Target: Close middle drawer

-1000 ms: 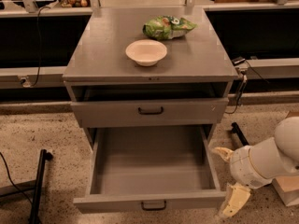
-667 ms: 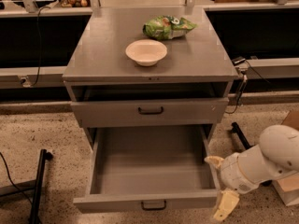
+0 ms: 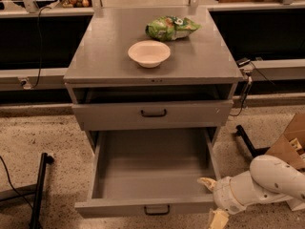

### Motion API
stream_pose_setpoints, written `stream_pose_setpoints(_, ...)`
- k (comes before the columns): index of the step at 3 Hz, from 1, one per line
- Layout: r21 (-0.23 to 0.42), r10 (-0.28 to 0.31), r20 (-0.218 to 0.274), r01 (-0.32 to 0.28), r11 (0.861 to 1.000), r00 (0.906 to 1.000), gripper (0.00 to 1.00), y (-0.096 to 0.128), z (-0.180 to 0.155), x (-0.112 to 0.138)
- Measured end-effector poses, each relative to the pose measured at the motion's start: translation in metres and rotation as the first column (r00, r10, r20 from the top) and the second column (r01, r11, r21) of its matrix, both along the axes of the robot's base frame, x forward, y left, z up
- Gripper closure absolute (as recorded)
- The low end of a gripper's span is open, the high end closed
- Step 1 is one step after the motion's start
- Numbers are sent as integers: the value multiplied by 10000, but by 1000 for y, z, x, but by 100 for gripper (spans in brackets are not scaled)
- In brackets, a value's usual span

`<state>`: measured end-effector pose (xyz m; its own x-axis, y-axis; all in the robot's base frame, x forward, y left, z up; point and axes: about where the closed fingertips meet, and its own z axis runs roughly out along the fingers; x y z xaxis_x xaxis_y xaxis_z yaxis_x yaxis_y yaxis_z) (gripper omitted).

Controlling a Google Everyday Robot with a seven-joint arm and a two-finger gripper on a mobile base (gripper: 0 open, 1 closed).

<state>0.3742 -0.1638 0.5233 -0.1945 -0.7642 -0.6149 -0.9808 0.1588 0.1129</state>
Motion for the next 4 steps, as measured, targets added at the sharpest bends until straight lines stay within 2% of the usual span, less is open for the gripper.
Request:
stream_pose_setpoints(1, -79, -429, 51, 429, 9990, 9991, 0, -8, -5, -9)
stream_pose_setpoints(2, 556, -1156, 574, 1125, 9921, 9916, 18, -12, -26, -23)
stream_pose_setpoints(3, 1239, -1888, 1557, 1705, 9775, 9696, 42, -29, -51, -33)
stream_pose_setpoints(4, 1280, -1916, 1643, 1717, 9768, 9676, 64, -33, -56, -40)
